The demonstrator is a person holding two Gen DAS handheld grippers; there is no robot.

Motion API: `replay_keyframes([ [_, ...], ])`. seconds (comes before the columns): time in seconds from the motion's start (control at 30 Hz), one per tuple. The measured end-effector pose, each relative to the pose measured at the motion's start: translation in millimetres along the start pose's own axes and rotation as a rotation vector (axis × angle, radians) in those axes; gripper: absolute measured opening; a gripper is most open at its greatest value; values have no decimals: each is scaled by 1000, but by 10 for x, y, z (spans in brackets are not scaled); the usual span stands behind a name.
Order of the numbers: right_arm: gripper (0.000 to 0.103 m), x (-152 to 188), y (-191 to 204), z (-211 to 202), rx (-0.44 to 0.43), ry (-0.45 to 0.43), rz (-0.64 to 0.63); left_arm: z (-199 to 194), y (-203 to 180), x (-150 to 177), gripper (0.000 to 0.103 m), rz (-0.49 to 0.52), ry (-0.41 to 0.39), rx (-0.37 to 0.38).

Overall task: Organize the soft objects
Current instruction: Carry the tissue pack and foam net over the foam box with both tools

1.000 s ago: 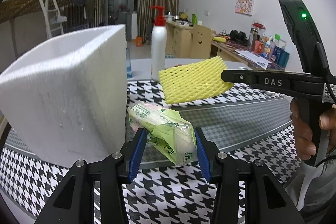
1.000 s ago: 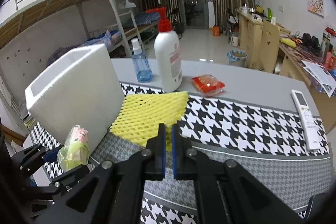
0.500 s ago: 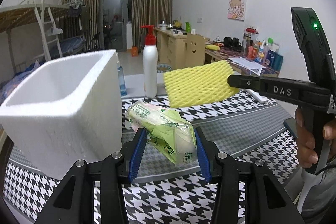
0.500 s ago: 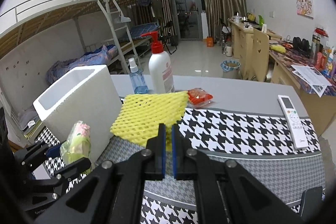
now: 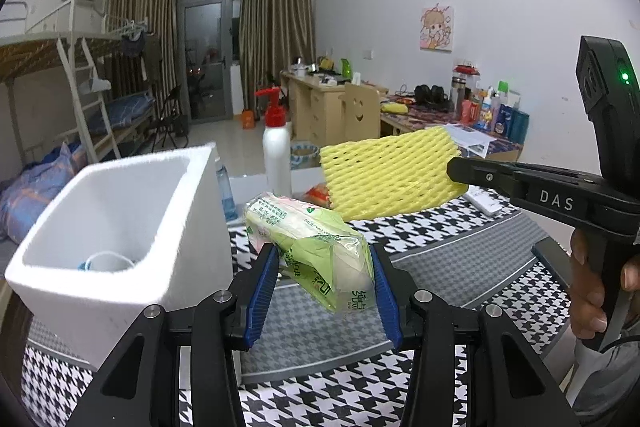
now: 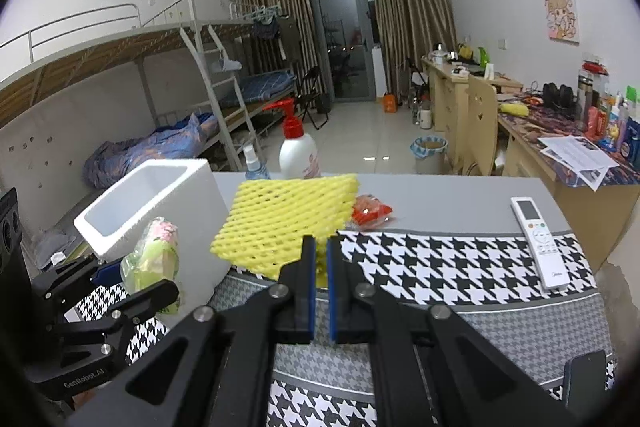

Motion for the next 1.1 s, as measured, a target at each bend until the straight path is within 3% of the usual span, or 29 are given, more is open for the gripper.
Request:
replay_keyframes([
  [0.63,7,-156,86,-220,47,-100,45,-157,128,-281,48,34,-89,19],
  [1.1,7,-308,466,-197,-2,-137,3,-349,489,-456,48,-10,-170,-86],
])
Point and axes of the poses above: each gripper's, at about its wrist camera, not at the fingertips, and z roughly the way its jaws point, y to its left, x to its underside, the point moved 6 cm from there along z, roughly the way its jaws point, and after that the axes turned 2 degrees about z, right-handed, at the moved point
